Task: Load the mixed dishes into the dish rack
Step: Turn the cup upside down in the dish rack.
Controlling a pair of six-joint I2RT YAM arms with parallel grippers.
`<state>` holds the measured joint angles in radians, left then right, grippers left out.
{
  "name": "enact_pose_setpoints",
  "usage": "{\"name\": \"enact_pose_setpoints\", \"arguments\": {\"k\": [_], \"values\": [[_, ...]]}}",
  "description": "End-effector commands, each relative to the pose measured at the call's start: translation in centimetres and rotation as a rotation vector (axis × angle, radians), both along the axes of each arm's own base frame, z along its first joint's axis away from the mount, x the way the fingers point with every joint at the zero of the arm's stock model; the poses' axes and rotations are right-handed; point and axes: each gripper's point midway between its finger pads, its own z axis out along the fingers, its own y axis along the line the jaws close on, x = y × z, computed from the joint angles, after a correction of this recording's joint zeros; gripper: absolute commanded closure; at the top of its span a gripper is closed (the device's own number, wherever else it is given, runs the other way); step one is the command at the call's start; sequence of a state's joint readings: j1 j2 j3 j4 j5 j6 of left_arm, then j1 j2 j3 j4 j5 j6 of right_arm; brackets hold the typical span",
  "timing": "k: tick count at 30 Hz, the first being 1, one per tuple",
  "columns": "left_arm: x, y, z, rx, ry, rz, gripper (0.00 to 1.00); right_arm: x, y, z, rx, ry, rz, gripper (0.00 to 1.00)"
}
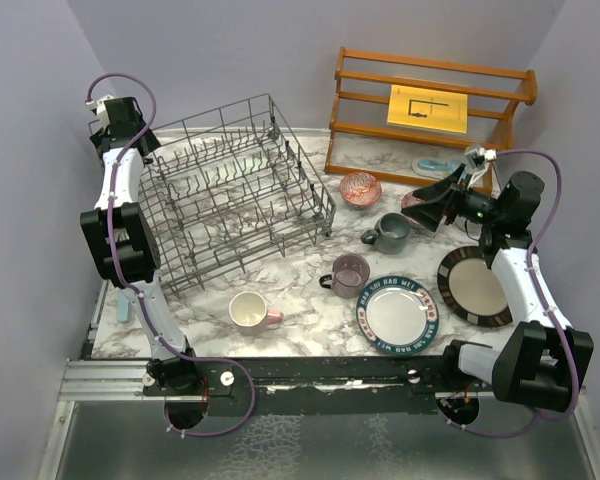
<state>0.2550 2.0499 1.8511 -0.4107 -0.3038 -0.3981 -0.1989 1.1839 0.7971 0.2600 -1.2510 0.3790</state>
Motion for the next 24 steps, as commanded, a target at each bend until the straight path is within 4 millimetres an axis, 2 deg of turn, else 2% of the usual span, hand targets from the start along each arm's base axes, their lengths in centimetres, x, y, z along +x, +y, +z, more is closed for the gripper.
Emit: {"name": "enact_pose_setpoints", "arguments": {"k": [1,7,13,15,16,17,18,24], "values": [[-0.5,1.1,5.2,0.024,-0.116,0.021,0.19,0.1,-0.3,0.1,-0.005,-0.012,-0.012,0.07],[-0.4,-1.5,9.2,-0.018,-0.250,-0.099,0.20,0.0,-0.3,0.1,-0.007,-0.019,-0.007,0.07],[-1.0,-5.6,12.6,-0.109,-0.395,-0.267,0.21,-0.2,-0.2,0.2,-0.010,-0.032,0.006,0.07],[-1.5,-7.3,13.7,-0.157,-0.441,-0.333,0.21,-0.2,-0.2,0.2,-0.012,-0.036,0.009,0.07],[-1.6,-8.3,13.5,-0.191,-0.450,-0.372,0.21,-0.3,-0.2,0.2,-0.013,-0.039,0.012,0.07],[-2.3,-9.5,14.8,-0.210,-0.486,-0.414,0.21,-0.3,-0.2,0.3,-0.014,-0.042,0.016,0.07],[-2.9,-10.6,15.2,-0.241,-0.505,-0.456,0.21,-0.3,-0.2,0.2,-0.015,-0.044,0.020,0.06],[-7.3,-18.5,16.9,-0.335,-0.585,-0.697,0.21,-0.9,0.1,0.4,-0.028,-0.080,0.071,0.06]]}}
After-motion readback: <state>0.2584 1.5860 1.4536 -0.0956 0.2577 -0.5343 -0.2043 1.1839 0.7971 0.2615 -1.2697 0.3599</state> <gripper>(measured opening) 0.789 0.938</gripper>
